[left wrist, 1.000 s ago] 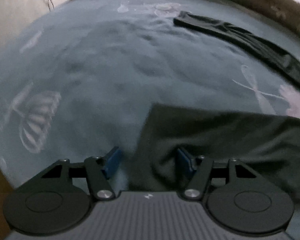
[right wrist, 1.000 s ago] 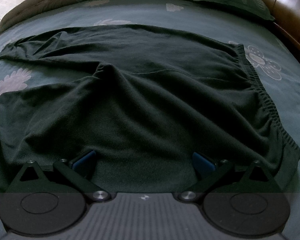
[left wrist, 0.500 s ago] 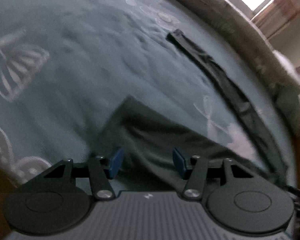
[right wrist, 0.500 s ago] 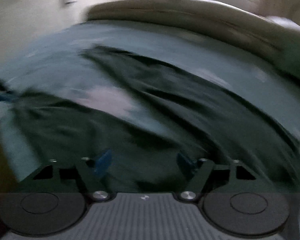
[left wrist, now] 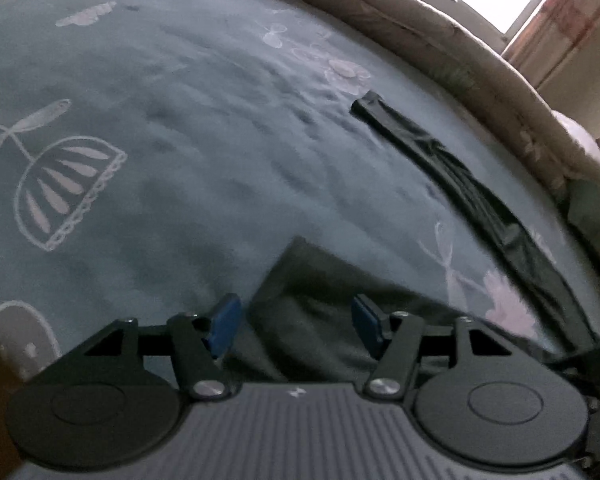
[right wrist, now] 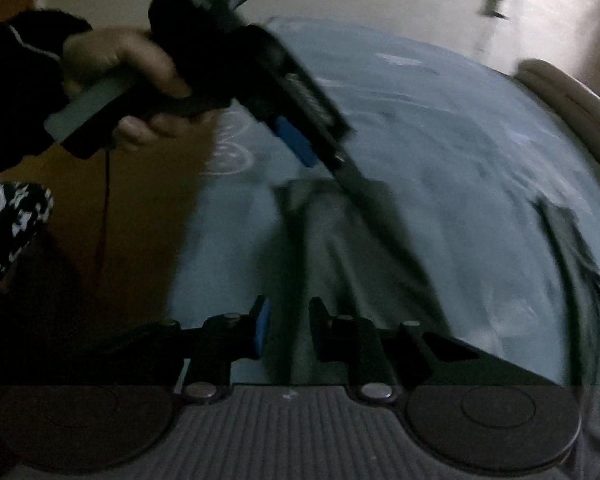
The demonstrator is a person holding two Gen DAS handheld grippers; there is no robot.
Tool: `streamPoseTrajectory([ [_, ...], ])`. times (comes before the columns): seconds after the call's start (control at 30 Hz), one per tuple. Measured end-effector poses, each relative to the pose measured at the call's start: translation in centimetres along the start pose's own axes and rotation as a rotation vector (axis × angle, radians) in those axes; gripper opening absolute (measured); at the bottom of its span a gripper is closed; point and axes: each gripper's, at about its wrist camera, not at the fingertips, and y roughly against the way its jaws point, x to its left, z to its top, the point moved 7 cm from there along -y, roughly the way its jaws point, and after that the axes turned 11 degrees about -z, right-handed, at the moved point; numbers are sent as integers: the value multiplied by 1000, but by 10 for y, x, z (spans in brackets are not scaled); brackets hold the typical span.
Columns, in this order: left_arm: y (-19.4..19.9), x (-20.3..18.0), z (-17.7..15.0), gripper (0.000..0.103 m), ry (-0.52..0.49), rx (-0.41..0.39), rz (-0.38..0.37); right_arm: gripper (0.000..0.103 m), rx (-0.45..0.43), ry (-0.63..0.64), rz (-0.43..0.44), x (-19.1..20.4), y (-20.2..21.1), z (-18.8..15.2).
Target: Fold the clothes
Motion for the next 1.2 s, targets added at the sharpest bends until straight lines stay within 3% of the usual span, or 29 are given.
streamPoseTrajectory([
  [0.27,10,16,-6,65,55,-30,-16,24,39,-56,-51,-25,-32,10],
  [0.37,12,19,-7,66,80,-43,-31,24,19,-112,-75,-42,-22,14],
  [0.57,13,25,-9,67,115,-56,-48,24,-6,7,-24,-9,-18,22],
  [0.77,17,27,-12,67,126,-63,-58,23,51,104,-67,4,-52,15],
  [0.9,19,28,-13,69,129,-69,-62,7,52,92,-81,-4,-53,14],
  [0.97,19,27,-13,69,137,-68,-75,4,58,69,-81,-5,-56,18],
  [1.03,19,26,-13,69,146,-70,-99,2,63,-4,-34,-8,-54,24],
  [1.13,18,24,-13,69,154,-66,-116,2,32,-171,137,-11,-50,36],
  [1.2,17,24,-12,69,148,-61,-106,7,35,-216,160,-10,-44,36],
])
